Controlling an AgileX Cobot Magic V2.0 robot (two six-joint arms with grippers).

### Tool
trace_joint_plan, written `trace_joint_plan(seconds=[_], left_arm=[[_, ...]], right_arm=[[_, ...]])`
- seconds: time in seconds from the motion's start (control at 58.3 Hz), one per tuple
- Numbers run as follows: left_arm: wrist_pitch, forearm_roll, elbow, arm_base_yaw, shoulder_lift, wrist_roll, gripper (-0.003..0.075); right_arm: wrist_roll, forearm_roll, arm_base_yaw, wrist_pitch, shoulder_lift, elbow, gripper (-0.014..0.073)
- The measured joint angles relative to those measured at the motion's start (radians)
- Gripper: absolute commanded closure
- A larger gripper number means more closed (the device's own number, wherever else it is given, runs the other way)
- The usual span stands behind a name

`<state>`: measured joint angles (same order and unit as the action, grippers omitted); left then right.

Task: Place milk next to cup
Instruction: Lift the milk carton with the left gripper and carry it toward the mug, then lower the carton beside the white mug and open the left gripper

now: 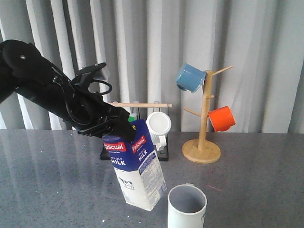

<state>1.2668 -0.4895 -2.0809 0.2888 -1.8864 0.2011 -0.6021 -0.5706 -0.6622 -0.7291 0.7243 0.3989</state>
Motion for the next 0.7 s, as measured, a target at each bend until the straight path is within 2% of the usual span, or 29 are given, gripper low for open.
trace_joint_plan(seconds=[0.412, 0.549, 0.704], left_arm=[[-0.002, 0.020, 0.000, 0.010, -0.075, -0.006, 0.0692], [-0.002, 0.020, 0.000, 0.010, -0.077, -0.006, 0.0629], [-0.002, 0.020, 0.000, 0.010, -0.077, -0.007, 0.0492]], right_arm=[[0.000, 0.000, 0.000, 0.001, 0.000, 0.000, 0.0602], [0.000, 0.000, 0.000, 0.001, 0.000, 0.000, 0.0602], [0.000, 0.000, 0.000, 0.001, 0.000, 0.000, 0.0602]])
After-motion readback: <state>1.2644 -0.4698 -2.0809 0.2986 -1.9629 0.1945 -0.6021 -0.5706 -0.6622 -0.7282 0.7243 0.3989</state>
